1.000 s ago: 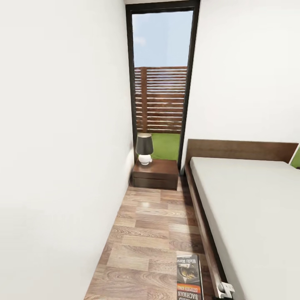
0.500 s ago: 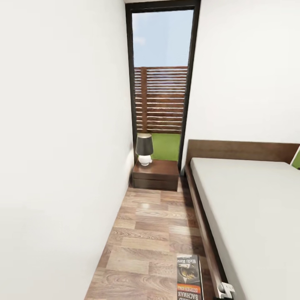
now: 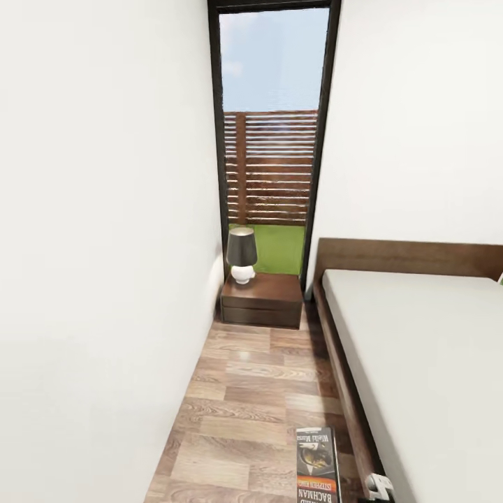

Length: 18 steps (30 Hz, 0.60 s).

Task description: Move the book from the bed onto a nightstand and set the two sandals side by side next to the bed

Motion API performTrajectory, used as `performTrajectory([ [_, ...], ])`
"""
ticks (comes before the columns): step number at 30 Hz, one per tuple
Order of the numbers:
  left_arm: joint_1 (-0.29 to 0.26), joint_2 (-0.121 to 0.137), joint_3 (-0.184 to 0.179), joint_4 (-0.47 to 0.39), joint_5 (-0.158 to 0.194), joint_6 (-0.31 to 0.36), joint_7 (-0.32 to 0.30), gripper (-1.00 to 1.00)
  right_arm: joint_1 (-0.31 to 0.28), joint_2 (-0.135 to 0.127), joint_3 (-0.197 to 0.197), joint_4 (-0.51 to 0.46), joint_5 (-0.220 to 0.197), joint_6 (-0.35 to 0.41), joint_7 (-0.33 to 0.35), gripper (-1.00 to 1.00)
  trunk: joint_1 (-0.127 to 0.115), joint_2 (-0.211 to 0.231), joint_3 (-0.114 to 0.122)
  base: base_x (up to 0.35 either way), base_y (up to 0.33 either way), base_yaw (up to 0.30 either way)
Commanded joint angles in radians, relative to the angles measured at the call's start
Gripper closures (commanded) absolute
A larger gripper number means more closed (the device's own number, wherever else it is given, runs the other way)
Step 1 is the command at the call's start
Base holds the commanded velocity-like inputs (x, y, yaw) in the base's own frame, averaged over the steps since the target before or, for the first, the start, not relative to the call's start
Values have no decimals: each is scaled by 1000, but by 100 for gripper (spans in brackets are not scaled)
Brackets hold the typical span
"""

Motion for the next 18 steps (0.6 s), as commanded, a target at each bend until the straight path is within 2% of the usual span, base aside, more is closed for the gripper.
performTrajectory([
  [1,-1,1,-8,1,10,-3,-3,-100,-2,0,1,2,-12,9,4,100,1,-2,-2,326,0,-18],
  [8,-1,1,-8,1,10,-3,-3,-100,-2,0,1,1,-12,9,5,100,1,-2,1,326,0,-121],
  [15,-1,1,-8,1,10,-3,-3,-100,-2,0,1,1,-12,9,5,100,1,-2,2,326,0,-30],
  [18,-1,1,-8,1,10,-3,-3,-100,-2,0,1,1,-12,9,4,100,1,-2,2,326,0,-150],
])
